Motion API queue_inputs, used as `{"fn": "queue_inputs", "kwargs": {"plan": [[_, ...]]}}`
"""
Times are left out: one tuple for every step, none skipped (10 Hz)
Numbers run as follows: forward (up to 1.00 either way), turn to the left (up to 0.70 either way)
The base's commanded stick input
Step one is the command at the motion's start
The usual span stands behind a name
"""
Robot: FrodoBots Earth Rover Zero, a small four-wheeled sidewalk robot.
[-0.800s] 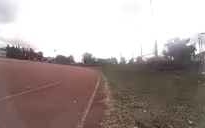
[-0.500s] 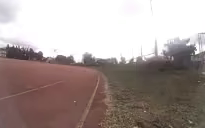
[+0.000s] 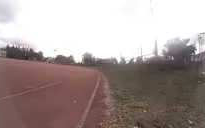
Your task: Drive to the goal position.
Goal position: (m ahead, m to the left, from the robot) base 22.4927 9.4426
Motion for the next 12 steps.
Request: {"fn": "queue_inputs", "kwargs": {"plan": [[0.7, 0.35], [0.7, 0.35], [0.7, 0.35], [0.7, 0.35], [0.7, 0.35], [0.7, 0.35], [0.7, 0.35], [0.7, 0.35], [0.7, 0.35], [0.7, 0.35], [0.7, 0.35], [0.7, 0.35]]}}
